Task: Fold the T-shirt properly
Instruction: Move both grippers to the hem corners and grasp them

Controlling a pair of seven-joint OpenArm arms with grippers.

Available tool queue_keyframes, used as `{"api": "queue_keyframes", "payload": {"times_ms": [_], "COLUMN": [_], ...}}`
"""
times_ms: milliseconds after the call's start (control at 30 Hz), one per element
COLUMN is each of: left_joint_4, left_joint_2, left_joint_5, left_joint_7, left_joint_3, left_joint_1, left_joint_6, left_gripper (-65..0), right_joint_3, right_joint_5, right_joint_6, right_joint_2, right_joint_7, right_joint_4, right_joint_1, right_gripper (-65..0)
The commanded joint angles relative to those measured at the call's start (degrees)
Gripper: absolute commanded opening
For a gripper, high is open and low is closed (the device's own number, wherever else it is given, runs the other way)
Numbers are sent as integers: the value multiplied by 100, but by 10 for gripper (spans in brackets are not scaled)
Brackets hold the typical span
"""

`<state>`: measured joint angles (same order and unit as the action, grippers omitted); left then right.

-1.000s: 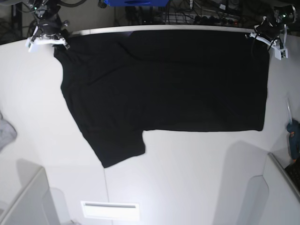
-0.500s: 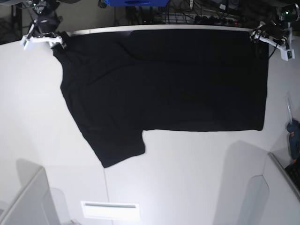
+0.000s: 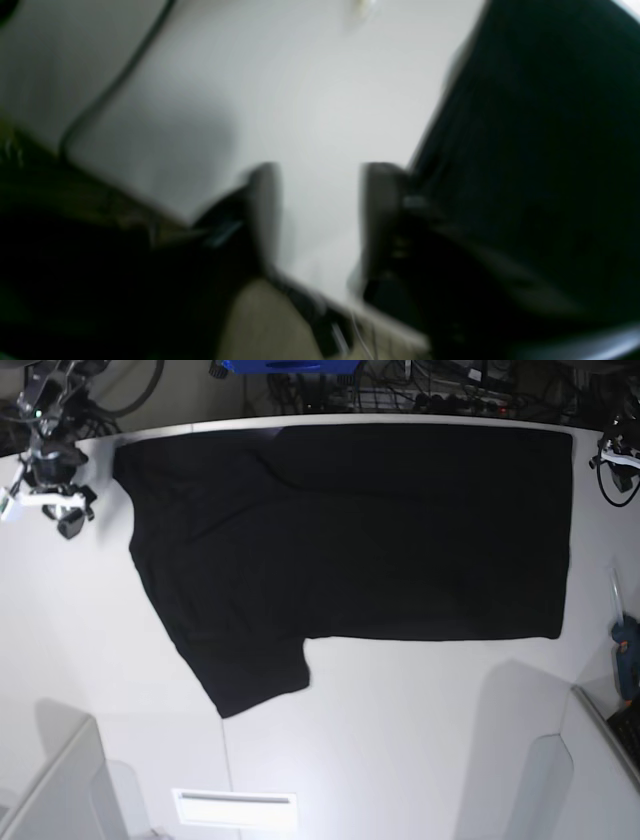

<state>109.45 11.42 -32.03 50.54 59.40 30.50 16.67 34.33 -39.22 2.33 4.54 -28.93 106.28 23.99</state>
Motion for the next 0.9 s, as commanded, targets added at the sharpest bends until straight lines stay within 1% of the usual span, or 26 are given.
{"api": "queue_keyframes", "payload": {"times_ms": [0,33,67,233,367,467,500,567,600,633,700,733,767,867], "left_joint_4": [101,101,101,101,93,93,93,93,84,66,13,-13,-22,-31], "left_joint_2": [76,76,84,93,163,155,155,163,172,172,172,172,172,181], "left_joint_5": [-1,16,25,25,25,25,25,25,25,25,16,8,8,8], "left_joint_7": [-101,-101,-101,-101,-101,-101,-101,-101,-101,-101,-101,-101,-101,-101], "left_joint_3": [43,43,43,-28,-247,-282,-282,-247,-247,-247,-247,-247,-256,-274], "left_joint_1": [-48,-118,-180,-312,-294,-294,-294,-294,-294,-294,-294,-303,-303,-303], "left_joint_6": [8,8,8,8,8,8,8,8,8,8,8,8,8,8], "left_gripper": [-564,-638,-650,-650,-650,-650,-637,-532,-499,-466,-444,-441,-439,-439], "right_joint_3": [-149,-281,-457,-1037,-1459,-1881,-2092,-2470,-2628,-2769,-2936,-2989,-3006,-3112], "right_joint_5": [32,94,146,173,182,182,173,173,173,173,173,182,182,190], "right_joint_6": [-61,-61,-61,-61,-61,-70,-79,-97,-158,-316,-756,-914,-993,-1011], "right_joint_2": [140,210,272,439,474,711,764,887,931,957,957,957,957,957], "right_joint_7": [-109,-241,-400,-760,-874,-865,-848,-839,-830,-822,-822,-822,-822,-751], "right_joint_4": [-30,-136,-311,-1243,-2369,-3362,-3678,-4171,-4355,-4558,-5041,-5314,-5621,-6193], "right_joint_1": [-276,-531,-847,-2157,-3194,-3889,-4091,-4443,-4575,-4733,-5041,-5190,-5348,-5594], "right_gripper": [-357,-357,-357,-354,-284,-254,-248,-245,-245,-245,-245,-245,-245,-245]}}
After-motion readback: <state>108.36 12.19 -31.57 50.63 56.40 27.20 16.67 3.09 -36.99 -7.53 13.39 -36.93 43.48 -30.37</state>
